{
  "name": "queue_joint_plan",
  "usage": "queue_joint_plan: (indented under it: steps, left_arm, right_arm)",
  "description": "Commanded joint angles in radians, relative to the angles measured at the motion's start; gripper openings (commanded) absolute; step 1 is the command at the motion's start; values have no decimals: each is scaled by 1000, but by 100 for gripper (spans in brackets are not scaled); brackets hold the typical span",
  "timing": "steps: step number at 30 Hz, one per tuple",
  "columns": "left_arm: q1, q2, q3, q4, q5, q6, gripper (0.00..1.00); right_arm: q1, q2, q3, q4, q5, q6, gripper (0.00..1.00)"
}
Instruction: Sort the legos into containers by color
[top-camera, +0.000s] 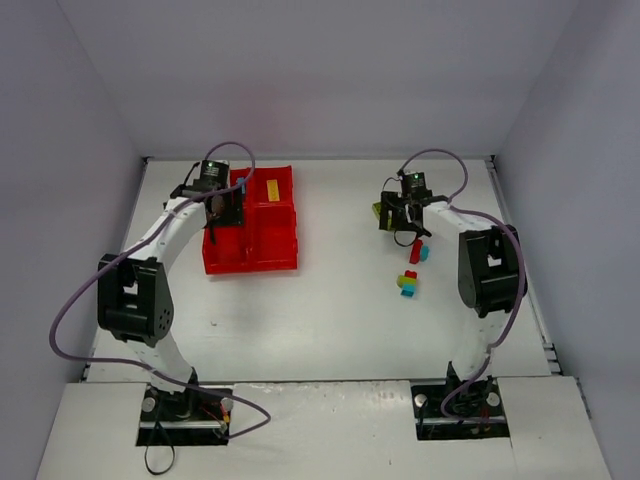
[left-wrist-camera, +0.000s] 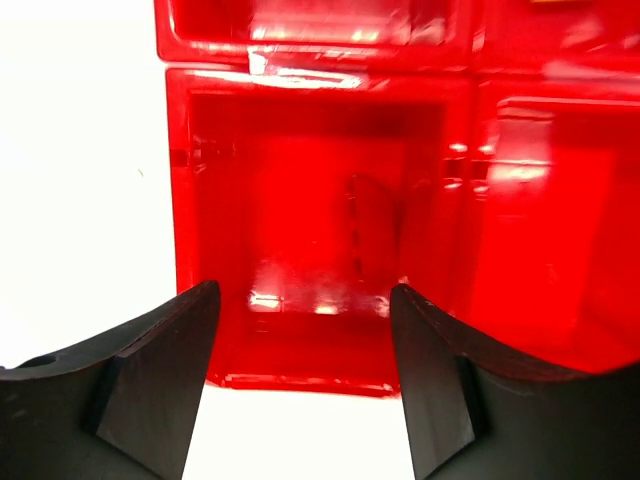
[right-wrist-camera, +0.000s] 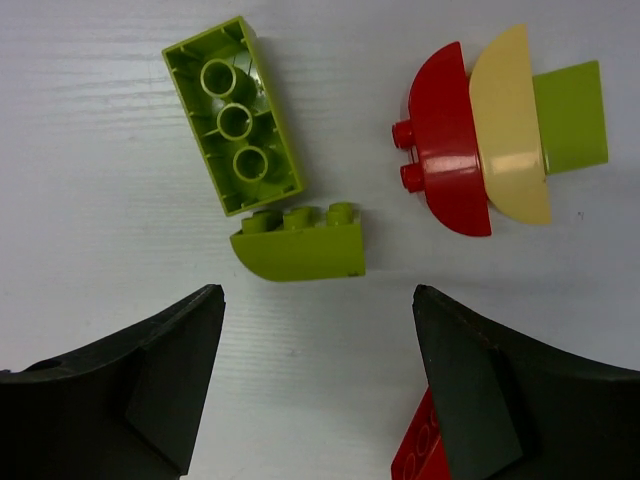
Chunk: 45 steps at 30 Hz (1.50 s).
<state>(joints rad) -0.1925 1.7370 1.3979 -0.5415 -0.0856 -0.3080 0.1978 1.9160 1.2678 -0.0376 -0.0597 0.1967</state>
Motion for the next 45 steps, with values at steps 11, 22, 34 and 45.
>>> queue_joint_plan:
  steps: [11,22,34,45]
  left_arm:
    - [-19,-182,133,-94,86,-39,63]
    - [-21,-186,180,-132,77,-16,63]
    - [-12,-197,159,-158,-9,-14,63]
    - [1,-249,108,-179,-32,-22,63]
  right_arm:
    - [34,167,179,11,70,-74,56]
    - [216,-42,185,28,28,-187,1]
    - [448,-43,264,145,-219,-266,6]
    - [515,179,482,154,-319,-304,22]
